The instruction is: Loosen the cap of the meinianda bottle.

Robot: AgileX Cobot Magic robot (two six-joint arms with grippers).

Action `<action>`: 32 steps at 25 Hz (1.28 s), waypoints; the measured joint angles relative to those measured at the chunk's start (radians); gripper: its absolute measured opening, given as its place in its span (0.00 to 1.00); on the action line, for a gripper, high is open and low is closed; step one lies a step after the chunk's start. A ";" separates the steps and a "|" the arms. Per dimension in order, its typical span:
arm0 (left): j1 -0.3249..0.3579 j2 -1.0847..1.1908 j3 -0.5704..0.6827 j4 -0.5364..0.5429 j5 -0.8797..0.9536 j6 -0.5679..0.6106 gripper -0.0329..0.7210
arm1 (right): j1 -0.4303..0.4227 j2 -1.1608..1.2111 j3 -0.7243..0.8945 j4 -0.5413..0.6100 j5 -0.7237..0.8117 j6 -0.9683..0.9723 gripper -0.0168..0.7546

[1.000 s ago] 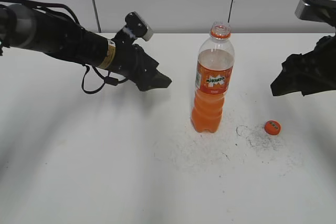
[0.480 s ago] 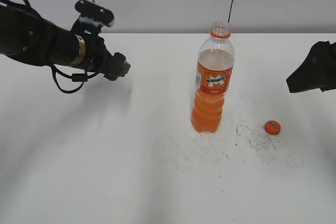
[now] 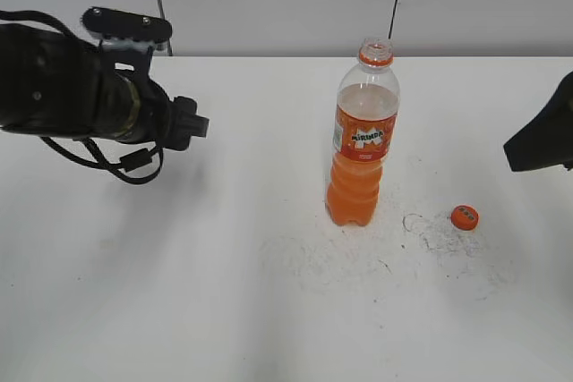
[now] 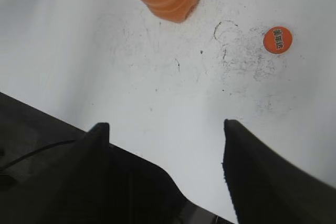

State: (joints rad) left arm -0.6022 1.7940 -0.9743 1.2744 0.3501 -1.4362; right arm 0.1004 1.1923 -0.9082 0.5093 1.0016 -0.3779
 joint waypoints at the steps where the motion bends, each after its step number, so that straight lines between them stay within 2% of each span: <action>1: -0.015 -0.019 0.004 -0.086 0.042 0.056 0.83 | 0.000 -0.011 0.000 0.001 0.014 0.000 0.66; 4: -0.056 -0.085 0.004 -0.279 0.124 0.215 0.83 | 0.000 -0.050 0.000 0.001 0.054 0.000 0.66; 7: -0.087 -0.163 0.004 -0.419 0.193 0.331 0.83 | 0.000 -0.099 0.000 -0.003 0.080 0.001 0.66; 13: -0.097 -0.326 0.004 -0.670 0.380 0.636 0.81 | 0.000 -0.223 0.000 -0.043 0.159 0.001 0.66; 16: -0.098 -0.425 0.004 -0.726 0.489 0.751 0.80 | 0.000 -0.283 0.000 -0.070 0.189 0.001 0.66; 20: -0.098 -0.580 0.004 -0.756 0.589 0.845 0.77 | 0.000 -0.442 0.035 -0.115 0.206 0.001 0.66; 25: -0.098 -0.778 0.011 -0.824 0.653 0.978 0.73 | 0.000 -0.564 0.124 -0.141 0.211 0.023 0.66; 32: -0.098 -1.130 0.165 -0.928 0.702 1.116 0.68 | 0.000 -0.784 0.256 -0.226 0.212 0.065 0.66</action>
State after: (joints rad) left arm -0.7002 0.6641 -0.8095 0.3462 1.0521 -0.3201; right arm 0.1004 0.4085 -0.6525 0.2829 1.2141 -0.3133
